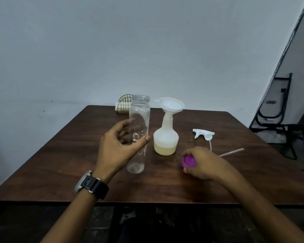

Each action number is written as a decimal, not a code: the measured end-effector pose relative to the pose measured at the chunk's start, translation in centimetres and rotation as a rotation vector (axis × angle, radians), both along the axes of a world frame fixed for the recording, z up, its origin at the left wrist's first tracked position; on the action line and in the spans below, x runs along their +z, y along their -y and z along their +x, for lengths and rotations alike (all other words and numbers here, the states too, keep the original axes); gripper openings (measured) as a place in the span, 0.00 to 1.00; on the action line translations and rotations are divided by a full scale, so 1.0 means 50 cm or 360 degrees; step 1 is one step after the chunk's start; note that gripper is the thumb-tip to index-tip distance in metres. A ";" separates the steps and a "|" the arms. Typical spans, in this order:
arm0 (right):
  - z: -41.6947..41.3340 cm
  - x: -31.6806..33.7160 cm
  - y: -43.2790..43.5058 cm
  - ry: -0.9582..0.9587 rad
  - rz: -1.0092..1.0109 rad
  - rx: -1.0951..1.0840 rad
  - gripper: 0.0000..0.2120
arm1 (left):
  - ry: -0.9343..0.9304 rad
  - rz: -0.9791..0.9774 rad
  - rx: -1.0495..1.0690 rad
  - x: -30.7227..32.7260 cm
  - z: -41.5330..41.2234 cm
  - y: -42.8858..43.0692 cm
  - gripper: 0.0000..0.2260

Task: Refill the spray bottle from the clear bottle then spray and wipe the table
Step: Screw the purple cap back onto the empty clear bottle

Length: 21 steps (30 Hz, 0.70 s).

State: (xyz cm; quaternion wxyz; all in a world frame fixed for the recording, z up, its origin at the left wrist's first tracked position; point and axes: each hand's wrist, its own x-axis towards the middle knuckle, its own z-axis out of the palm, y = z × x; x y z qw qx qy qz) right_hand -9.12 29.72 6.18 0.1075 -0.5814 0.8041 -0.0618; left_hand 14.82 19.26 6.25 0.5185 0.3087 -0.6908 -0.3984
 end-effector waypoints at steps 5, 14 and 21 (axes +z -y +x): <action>0.018 0.067 -0.011 0.0137 -0.0589 0.0076 0.29 | 0.0054 -0.0004 -0.0048 -0.015 -0.001 -0.015 0.28; 0.036 0.176 -0.002 0.0783 -0.1131 0.0321 0.35 | 0.0217 -0.0132 -0.0190 -0.023 -0.012 -0.035 0.27; 0.039 0.198 -0.012 0.0900 -0.0986 0.0588 0.31 | 0.0378 -0.0281 -0.0136 -0.020 -0.010 -0.026 0.28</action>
